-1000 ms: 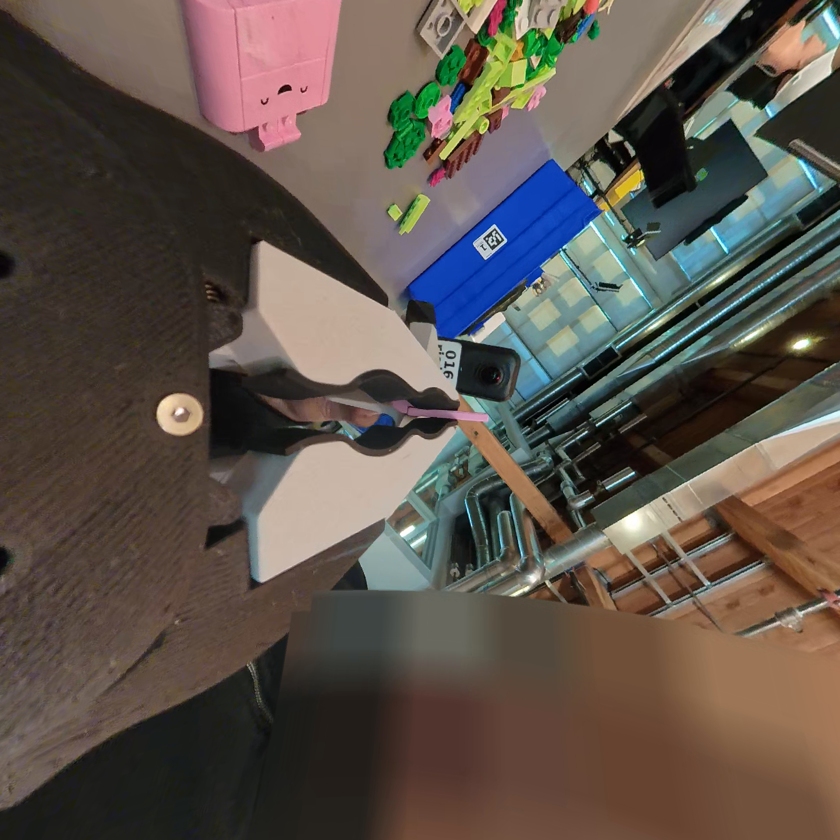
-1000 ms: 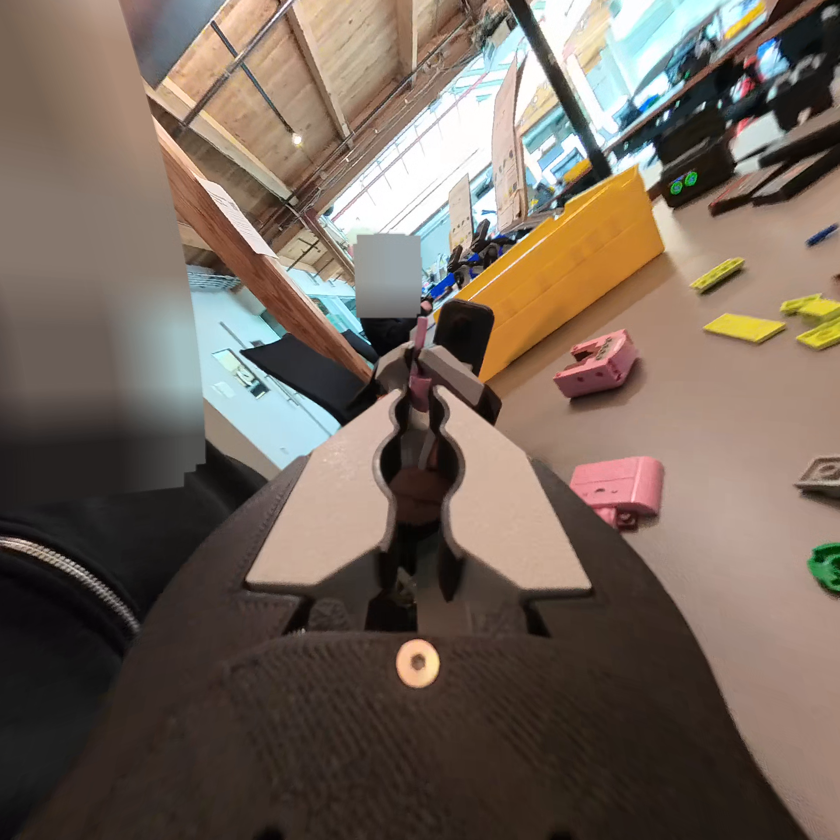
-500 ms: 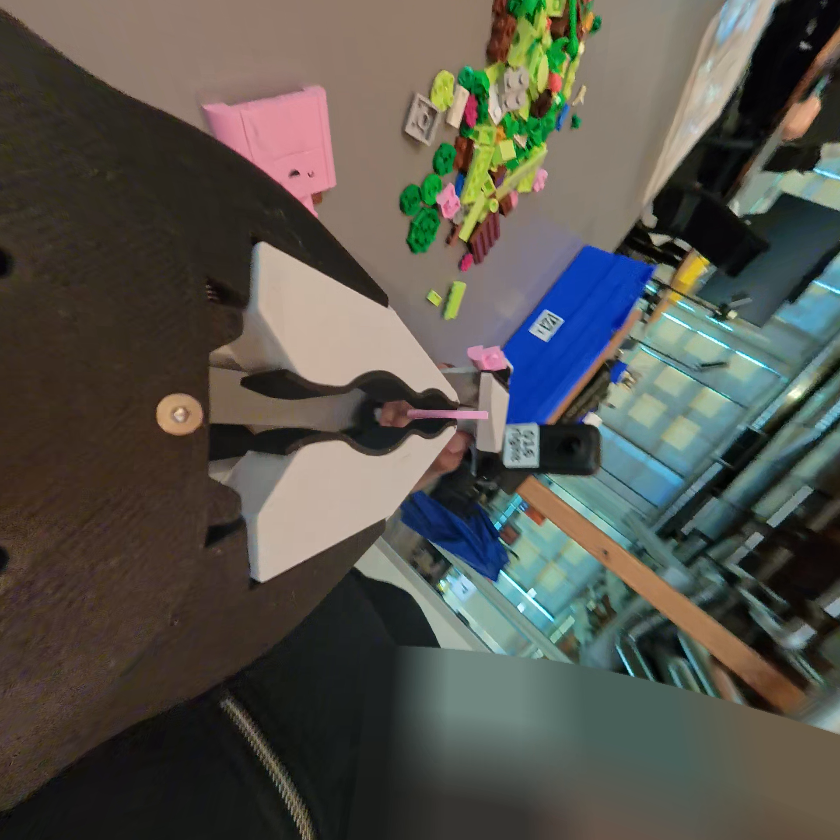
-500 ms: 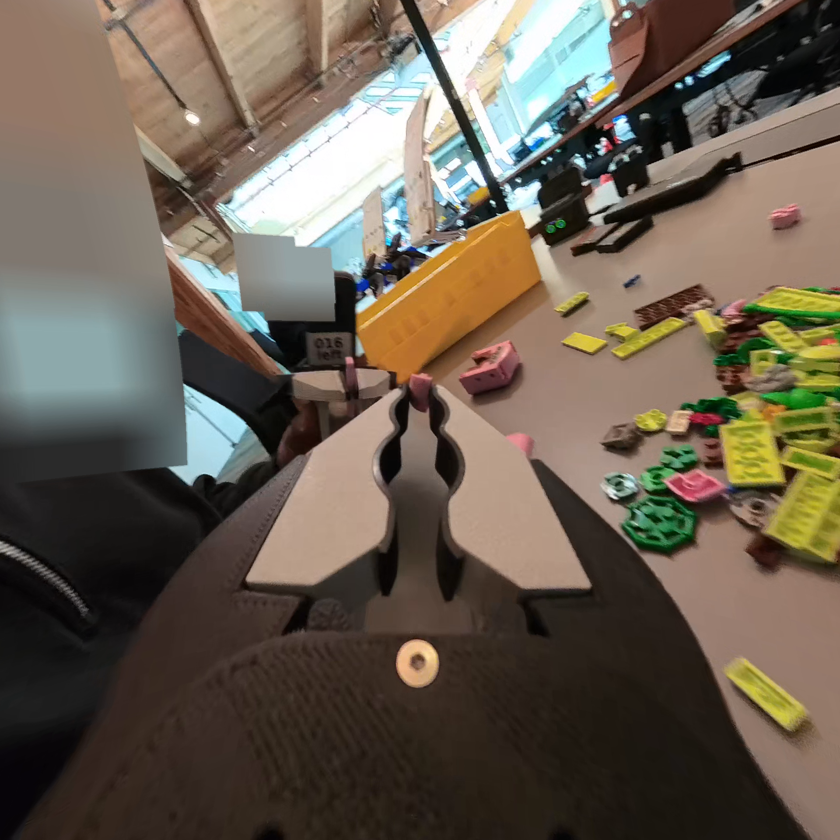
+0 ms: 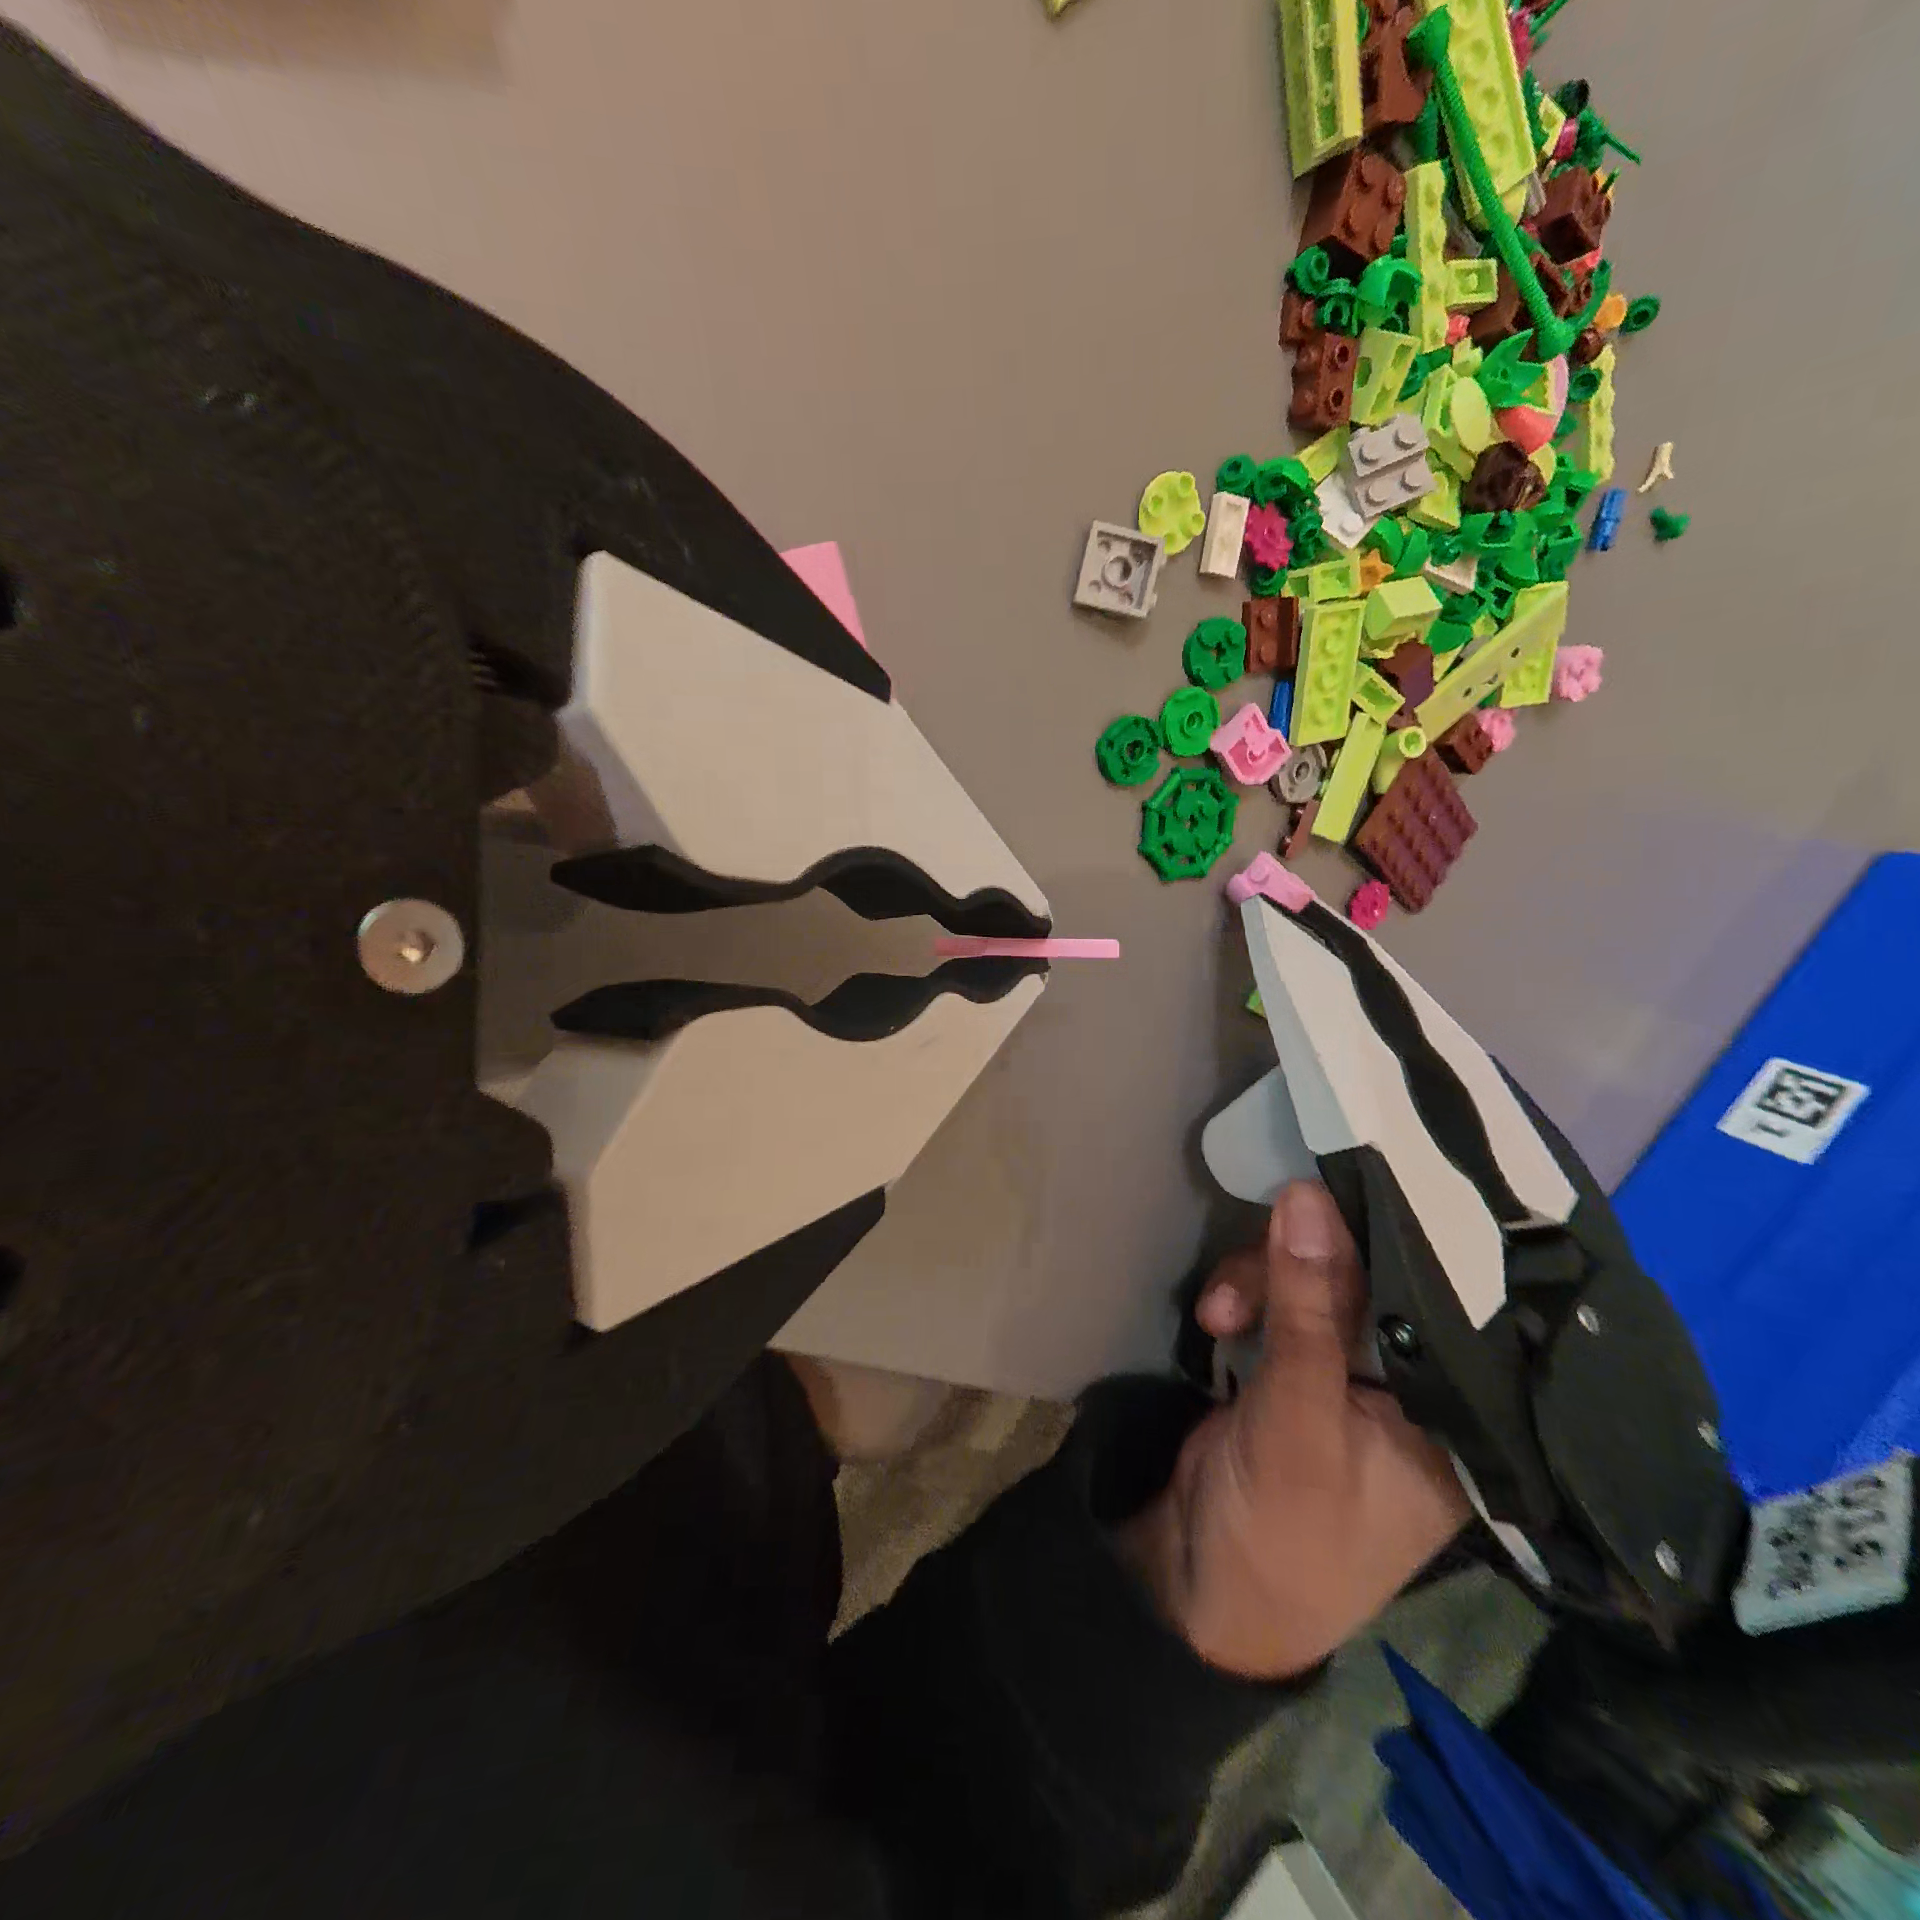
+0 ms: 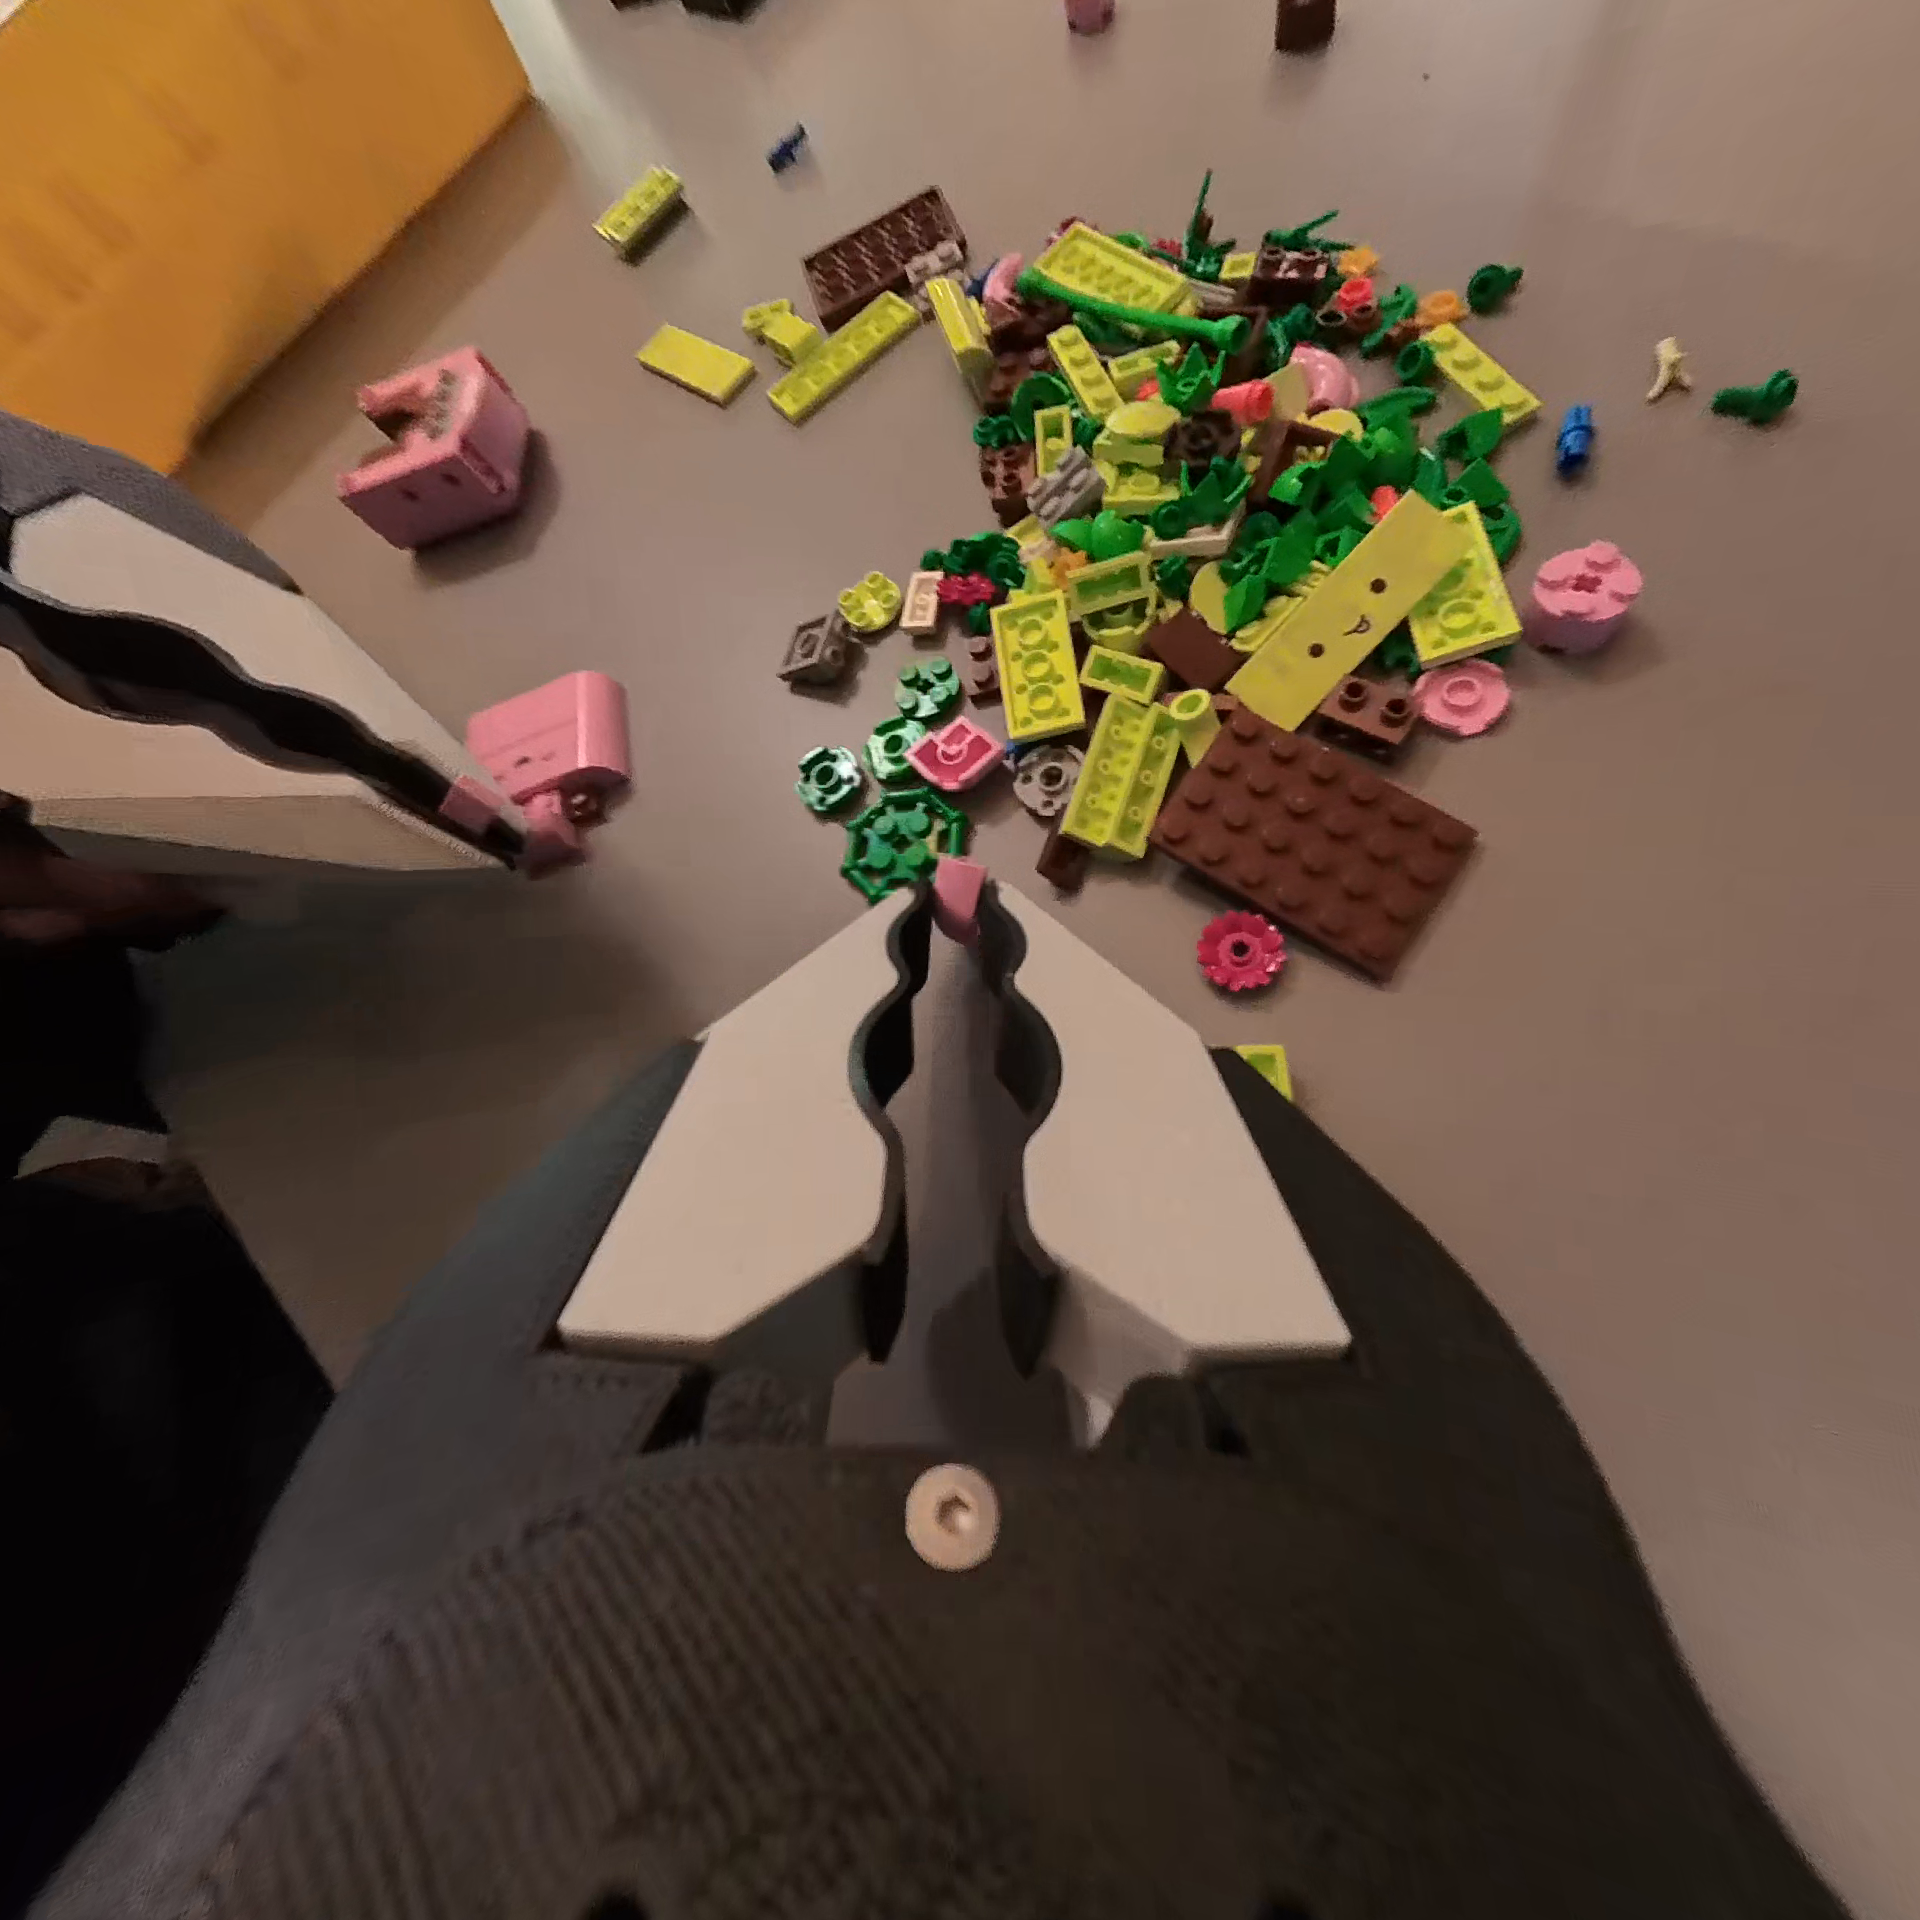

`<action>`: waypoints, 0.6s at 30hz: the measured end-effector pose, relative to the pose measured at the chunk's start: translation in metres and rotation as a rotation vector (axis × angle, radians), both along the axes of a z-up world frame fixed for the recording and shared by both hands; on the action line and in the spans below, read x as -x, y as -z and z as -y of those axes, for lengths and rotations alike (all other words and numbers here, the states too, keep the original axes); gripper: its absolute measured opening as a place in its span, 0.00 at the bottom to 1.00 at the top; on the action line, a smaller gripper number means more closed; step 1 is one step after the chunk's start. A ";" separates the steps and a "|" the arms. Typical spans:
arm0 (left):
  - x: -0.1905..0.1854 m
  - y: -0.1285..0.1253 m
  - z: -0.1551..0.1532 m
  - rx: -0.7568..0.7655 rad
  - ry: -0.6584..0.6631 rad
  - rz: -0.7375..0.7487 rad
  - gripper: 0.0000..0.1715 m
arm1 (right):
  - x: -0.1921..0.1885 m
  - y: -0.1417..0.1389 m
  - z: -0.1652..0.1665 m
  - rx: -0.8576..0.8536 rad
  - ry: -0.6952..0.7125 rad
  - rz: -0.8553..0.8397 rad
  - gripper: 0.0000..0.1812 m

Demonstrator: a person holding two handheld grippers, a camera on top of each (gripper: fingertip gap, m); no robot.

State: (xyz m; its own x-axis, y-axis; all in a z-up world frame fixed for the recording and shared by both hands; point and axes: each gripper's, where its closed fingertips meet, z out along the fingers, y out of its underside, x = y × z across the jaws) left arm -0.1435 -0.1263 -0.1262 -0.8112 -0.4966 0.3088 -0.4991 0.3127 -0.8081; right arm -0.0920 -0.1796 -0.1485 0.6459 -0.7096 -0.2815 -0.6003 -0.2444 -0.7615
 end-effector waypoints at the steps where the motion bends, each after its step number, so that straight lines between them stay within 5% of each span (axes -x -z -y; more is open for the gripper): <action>1: -0.003 0.003 0.001 -0.029 0.006 -0.001 0.00 | -0.002 0.002 0.001 0.023 0.004 0.006 0.03; 7: -0.028 0.020 0.001 -0.180 -0.010 0.025 0.00 | -0.011 -0.003 0.003 0.076 0.019 0.100 0.10; 18: -0.040 0.003 0.000 -0.052 -0.037 0.064 0.12 | -0.019 -0.009 -0.026 0.173 -0.096 0.252 0.11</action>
